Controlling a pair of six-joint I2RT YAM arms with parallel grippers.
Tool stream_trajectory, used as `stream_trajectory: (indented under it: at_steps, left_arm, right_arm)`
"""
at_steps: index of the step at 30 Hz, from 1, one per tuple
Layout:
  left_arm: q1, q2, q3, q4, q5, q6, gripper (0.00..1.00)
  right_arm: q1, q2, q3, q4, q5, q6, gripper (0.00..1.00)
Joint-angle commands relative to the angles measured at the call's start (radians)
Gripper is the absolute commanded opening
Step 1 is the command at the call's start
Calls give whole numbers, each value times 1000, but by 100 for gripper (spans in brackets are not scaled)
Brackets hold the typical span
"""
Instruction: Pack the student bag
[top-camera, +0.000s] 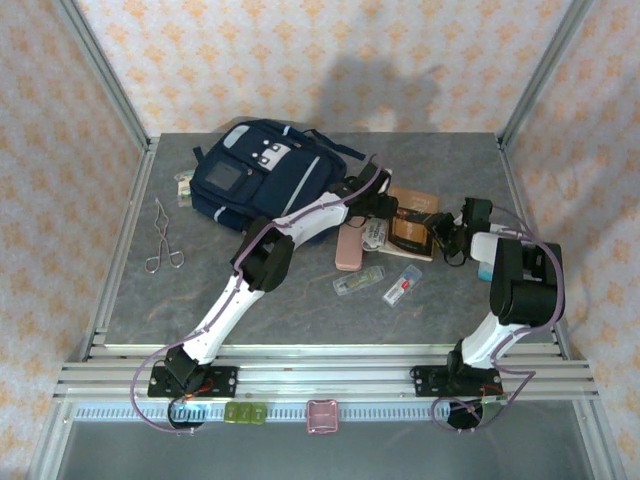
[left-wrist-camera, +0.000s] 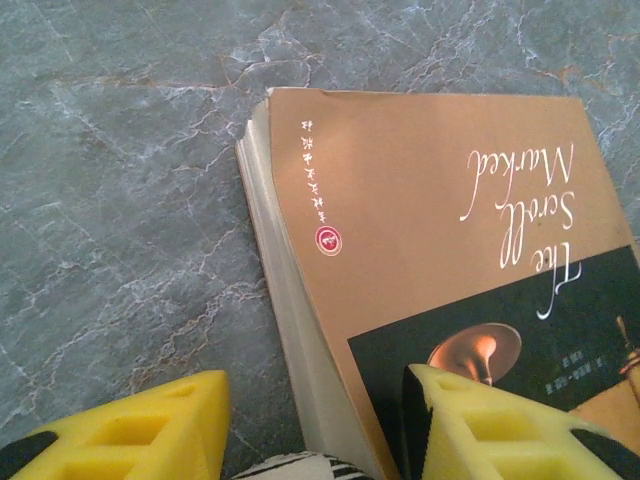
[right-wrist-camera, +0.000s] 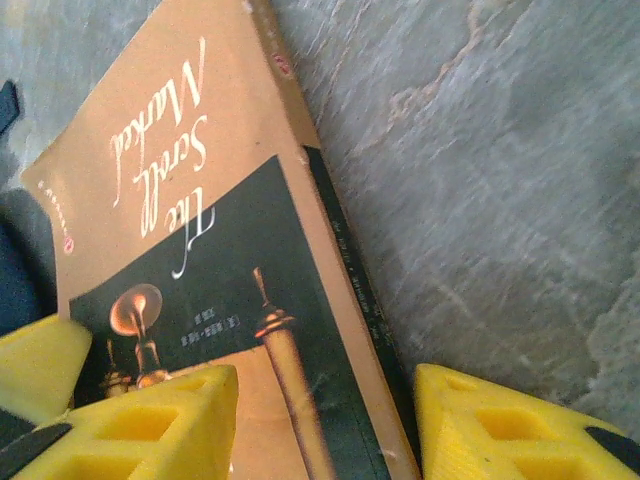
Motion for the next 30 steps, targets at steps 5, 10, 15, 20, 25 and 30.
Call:
stream_trajectory:
  at_steps: [5, 10, 15, 20, 25, 30]
  left_arm:
    - [-27, 50, 18, -10, 106, 6, 40]
    - [-32, 58, 16, -28, 111, 15, 34]
    - [-31, 60, 15, -40, 112, 21, 30]
    - [-32, 60, 12, -45, 116, 26, 28]
    - [-32, 58, 6, -47, 119, 23, 26]
    - [-32, 47, 4, -46, 110, 24, 27]
  right_arm:
    - [39, -53, -25, 144, -217, 27, 46]
    - [32, -96, -66, 284, -289, 99, 46]
    - [31, -124, -116, 417, -320, 157, 45]
    - [41, -40, -103, 415, -327, 168, 46]
    - [67, -22, -79, 323, -234, 115, 46]
    - [56, -103, -54, 201, -142, 55, 47]
